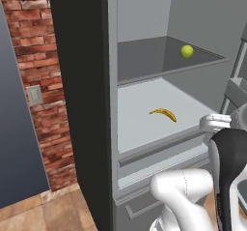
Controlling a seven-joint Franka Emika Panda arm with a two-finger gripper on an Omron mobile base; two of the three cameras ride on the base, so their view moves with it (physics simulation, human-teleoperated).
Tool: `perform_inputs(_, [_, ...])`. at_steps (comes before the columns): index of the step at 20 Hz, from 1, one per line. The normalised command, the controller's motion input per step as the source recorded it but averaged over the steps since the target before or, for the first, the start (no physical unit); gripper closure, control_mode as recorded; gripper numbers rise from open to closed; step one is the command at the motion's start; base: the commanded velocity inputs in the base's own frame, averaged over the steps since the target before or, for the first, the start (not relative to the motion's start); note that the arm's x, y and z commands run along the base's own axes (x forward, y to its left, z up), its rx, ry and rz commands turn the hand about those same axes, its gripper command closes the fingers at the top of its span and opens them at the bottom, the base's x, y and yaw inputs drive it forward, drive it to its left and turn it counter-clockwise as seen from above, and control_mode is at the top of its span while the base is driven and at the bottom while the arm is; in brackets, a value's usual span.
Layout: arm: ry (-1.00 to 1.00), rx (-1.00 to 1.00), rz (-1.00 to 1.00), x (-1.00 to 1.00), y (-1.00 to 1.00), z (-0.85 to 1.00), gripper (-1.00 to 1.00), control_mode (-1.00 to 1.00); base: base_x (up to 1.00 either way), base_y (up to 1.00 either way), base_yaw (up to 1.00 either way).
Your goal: Retrieve the pear and banana from the fridge and place them into the bowl on the dining table.
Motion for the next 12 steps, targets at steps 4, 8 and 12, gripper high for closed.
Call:
perform_inputs(4, [0.00, 0.06, 0.00, 0.06, -0.27, 0.18, -1.00, -1.00, 0.00, 0.00, 0.00])
perform_inputs(8, [-0.05, 0.00, 0.06, 0.33, -0.04, 0.28, -1.00, -1.00, 0.00, 0.00, 0.00])
perform_inputs(12, [-0.09, 0.00, 0.07, 0.47, 0.00, 0.23, -1.00, -1.00, 0.00, 0.00, 0.00])
